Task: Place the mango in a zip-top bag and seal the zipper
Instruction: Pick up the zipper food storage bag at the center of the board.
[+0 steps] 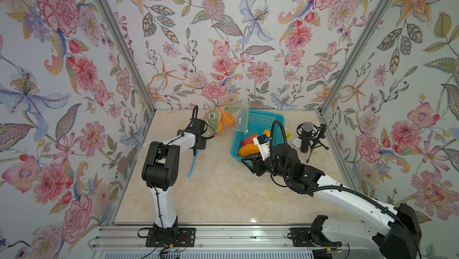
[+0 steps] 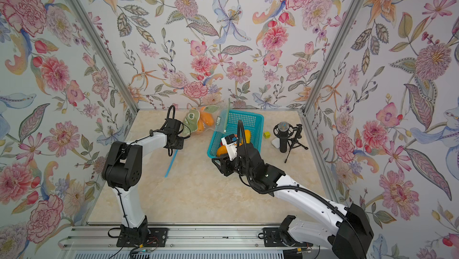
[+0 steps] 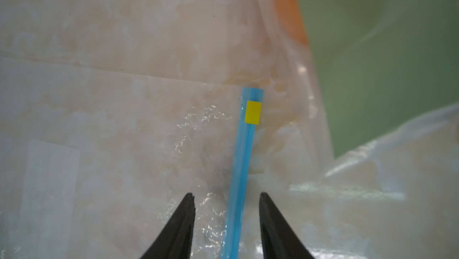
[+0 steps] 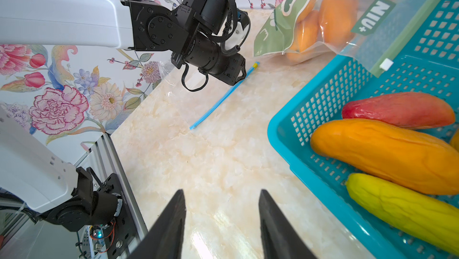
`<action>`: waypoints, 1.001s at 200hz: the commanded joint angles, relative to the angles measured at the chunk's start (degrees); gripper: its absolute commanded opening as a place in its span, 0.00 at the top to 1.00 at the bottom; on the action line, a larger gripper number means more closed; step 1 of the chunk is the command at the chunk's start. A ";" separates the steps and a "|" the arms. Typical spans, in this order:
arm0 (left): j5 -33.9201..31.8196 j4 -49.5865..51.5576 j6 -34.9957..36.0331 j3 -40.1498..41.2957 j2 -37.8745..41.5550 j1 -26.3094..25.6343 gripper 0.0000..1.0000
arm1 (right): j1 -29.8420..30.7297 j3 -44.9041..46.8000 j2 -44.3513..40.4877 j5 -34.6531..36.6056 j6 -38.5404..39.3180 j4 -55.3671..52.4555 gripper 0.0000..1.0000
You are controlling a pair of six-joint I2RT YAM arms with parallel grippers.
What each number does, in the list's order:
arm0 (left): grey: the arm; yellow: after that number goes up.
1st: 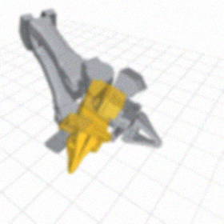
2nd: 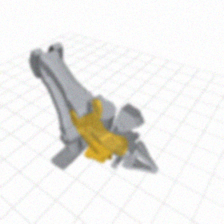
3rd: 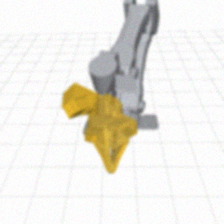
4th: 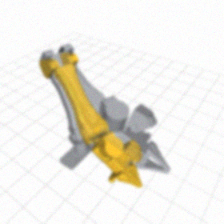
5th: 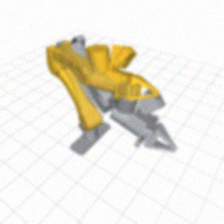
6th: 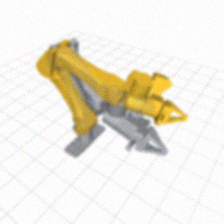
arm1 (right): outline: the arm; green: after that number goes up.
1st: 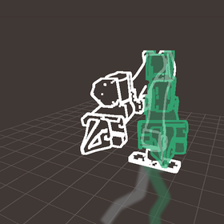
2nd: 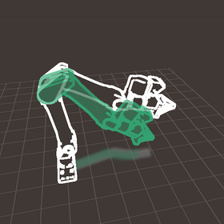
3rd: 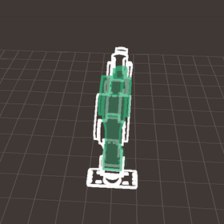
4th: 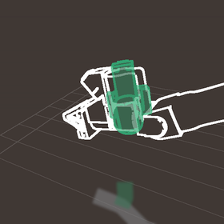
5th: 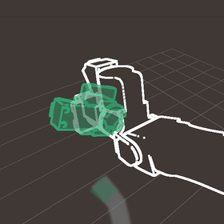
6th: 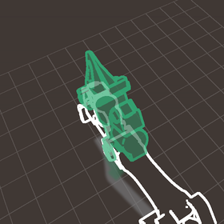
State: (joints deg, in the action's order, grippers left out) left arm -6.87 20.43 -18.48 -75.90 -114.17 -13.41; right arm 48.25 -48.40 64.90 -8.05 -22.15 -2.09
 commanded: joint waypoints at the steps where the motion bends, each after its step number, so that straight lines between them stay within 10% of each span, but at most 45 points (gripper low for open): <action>1: -2.04 0.49 -0.51 -1.57 -1.65 -0.21 0.57 | -0.09 0.27 -1.92 1.03 -0.52 0.43 0.53; 84: 0.25 0.76 1.16 -0.76 -2.43 1.41 1.00 | -0.51 -0.49 -2.90 0.52 -0.40 -0.11 0.53; 200: 7.73 6.74 -2.18 4.62 20.23 -1.32 1.00 | 1.64 -1.89 2.66 -3.35 -1.63 0.96 0.52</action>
State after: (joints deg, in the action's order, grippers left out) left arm -2.81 23.92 -17.91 -71.61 -102.59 -13.13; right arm 48.60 -48.42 64.45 -9.26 -22.37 -2.04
